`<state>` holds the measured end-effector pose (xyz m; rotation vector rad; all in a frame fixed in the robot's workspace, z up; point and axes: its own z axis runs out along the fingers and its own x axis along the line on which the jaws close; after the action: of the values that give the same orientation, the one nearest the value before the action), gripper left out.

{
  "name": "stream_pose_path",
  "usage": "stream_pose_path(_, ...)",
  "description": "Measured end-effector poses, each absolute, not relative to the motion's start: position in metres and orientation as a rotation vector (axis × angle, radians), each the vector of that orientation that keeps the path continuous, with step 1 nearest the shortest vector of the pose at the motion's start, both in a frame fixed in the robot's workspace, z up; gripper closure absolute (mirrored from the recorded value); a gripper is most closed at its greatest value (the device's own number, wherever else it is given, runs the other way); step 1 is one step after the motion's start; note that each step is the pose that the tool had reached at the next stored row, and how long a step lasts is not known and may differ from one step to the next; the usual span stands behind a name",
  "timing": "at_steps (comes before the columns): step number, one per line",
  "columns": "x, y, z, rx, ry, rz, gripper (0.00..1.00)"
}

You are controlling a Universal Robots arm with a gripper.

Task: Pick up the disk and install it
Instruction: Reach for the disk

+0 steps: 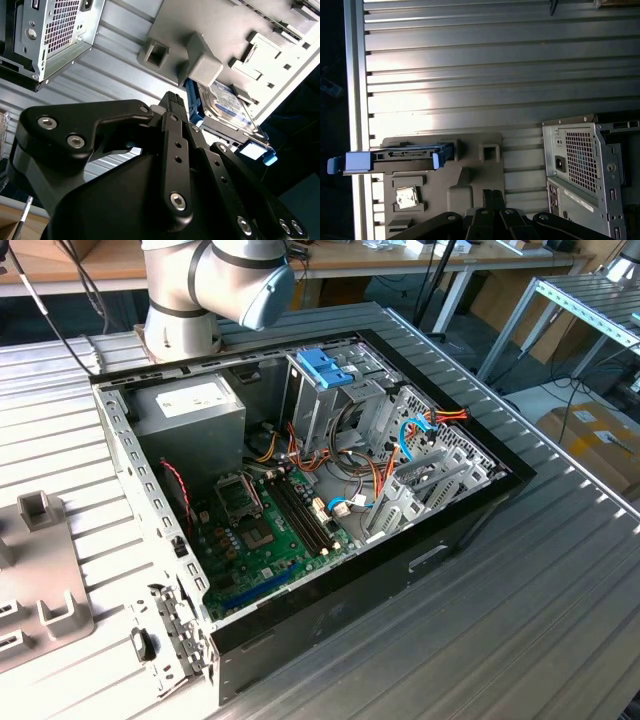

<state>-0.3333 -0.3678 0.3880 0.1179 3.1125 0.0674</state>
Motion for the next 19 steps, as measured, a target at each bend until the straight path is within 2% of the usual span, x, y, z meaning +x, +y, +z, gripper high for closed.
stream_pose_path(19,-0.3339,-0.3611,0.3835,0.118,3.113,0.067,0.89)
